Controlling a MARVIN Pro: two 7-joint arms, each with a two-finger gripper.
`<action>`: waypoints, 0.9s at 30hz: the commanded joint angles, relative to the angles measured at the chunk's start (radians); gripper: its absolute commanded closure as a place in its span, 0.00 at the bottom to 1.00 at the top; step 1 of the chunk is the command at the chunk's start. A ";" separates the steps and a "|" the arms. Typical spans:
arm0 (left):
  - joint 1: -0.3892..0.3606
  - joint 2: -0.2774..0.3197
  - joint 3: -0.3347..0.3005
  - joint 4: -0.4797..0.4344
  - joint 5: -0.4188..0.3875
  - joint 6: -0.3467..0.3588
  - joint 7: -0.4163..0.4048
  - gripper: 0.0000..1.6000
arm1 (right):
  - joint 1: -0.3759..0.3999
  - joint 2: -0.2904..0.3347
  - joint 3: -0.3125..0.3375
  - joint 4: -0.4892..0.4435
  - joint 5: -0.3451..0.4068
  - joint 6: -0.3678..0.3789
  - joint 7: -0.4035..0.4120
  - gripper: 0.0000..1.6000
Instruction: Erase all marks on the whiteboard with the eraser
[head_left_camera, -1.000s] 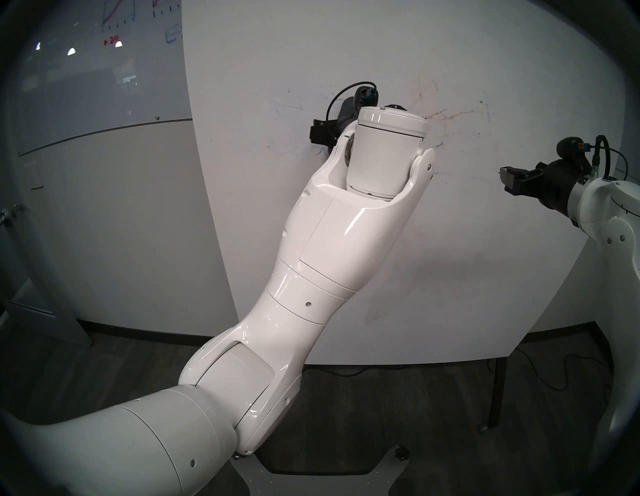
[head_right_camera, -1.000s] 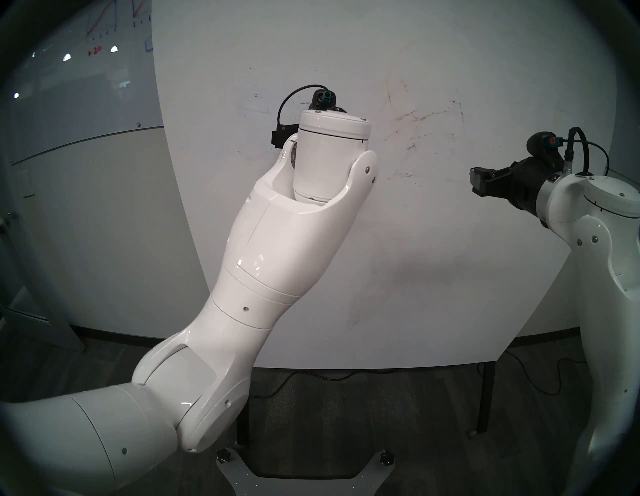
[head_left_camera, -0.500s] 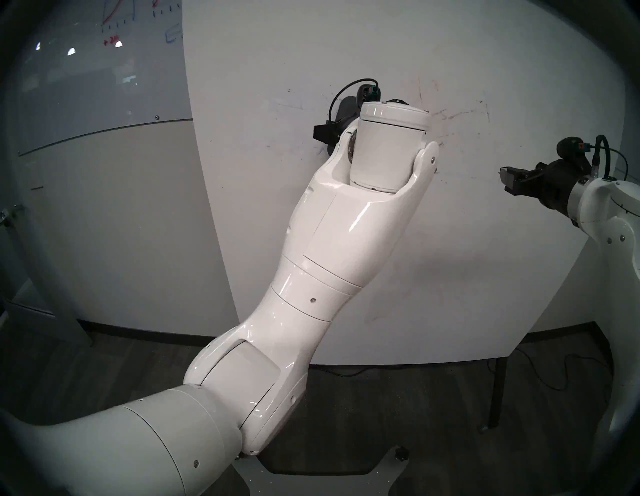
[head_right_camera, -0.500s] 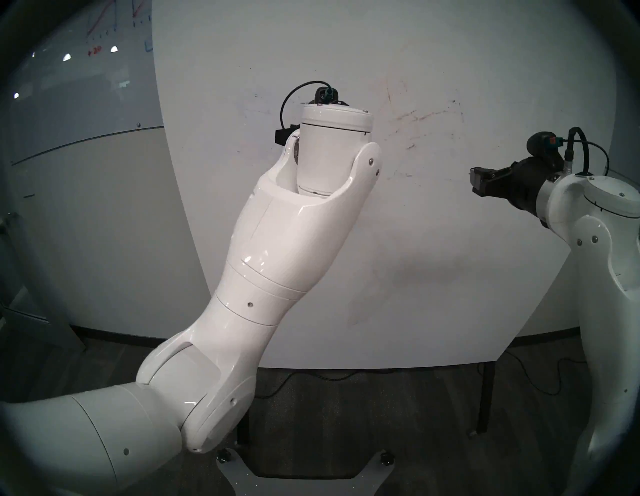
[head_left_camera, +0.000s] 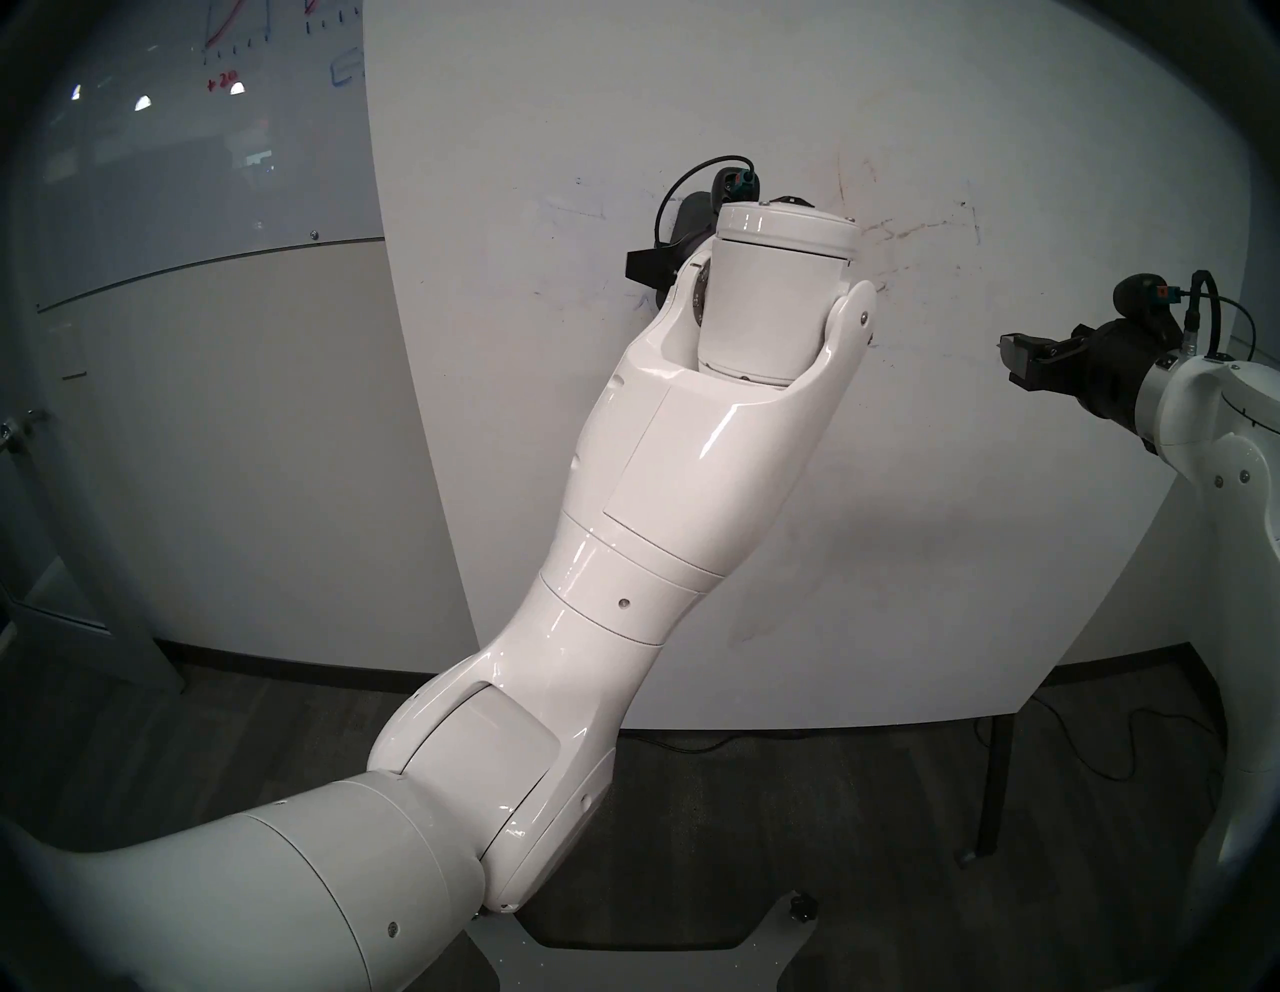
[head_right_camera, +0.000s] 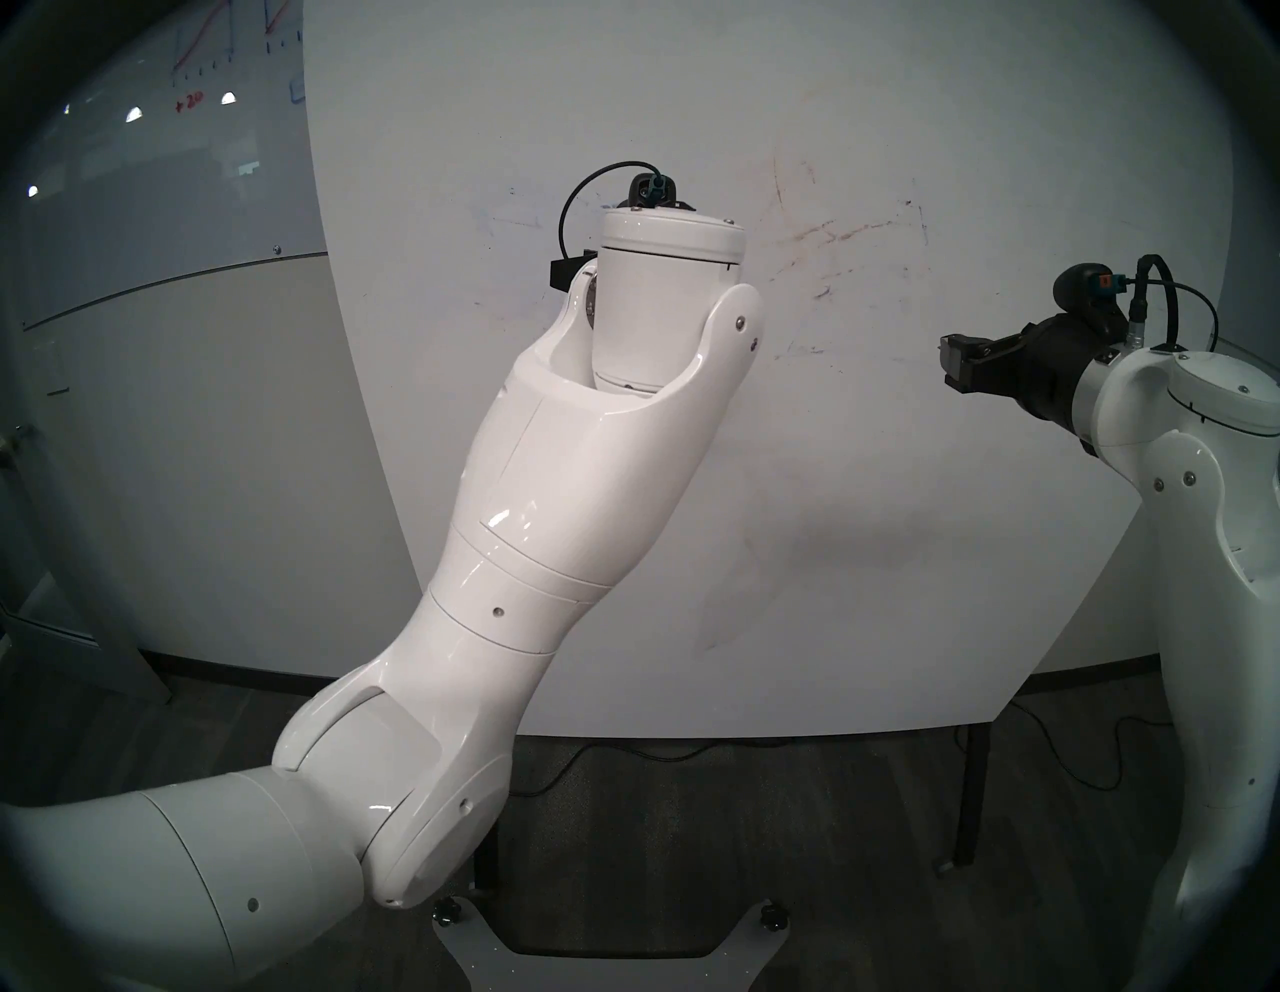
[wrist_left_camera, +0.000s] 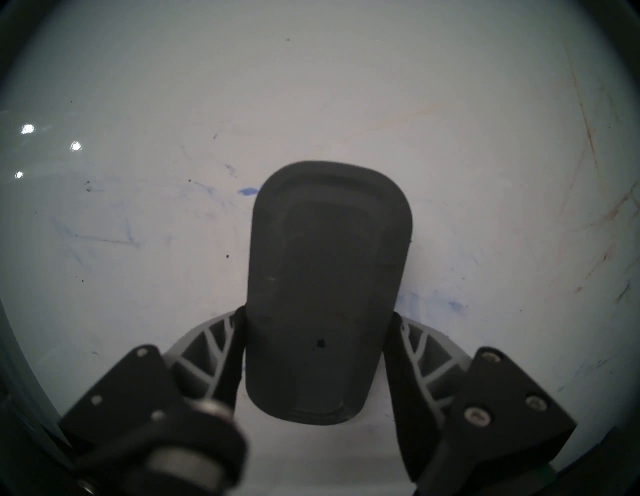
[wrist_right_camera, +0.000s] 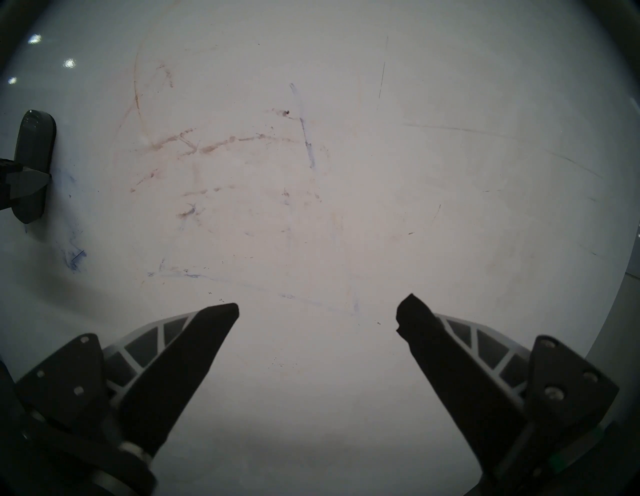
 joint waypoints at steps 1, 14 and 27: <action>-0.051 -0.020 -0.067 -0.043 0.012 -0.001 0.065 1.00 | 0.008 0.004 0.003 -0.005 -0.002 -0.006 0.001 0.00; -0.131 -0.037 -0.118 -0.051 0.032 -0.001 0.043 1.00 | 0.008 0.003 0.003 -0.005 -0.002 -0.005 0.001 0.00; -0.186 -0.062 -0.136 -0.025 0.072 -0.001 0.012 1.00 | 0.008 0.003 0.003 -0.005 -0.002 -0.006 0.001 0.00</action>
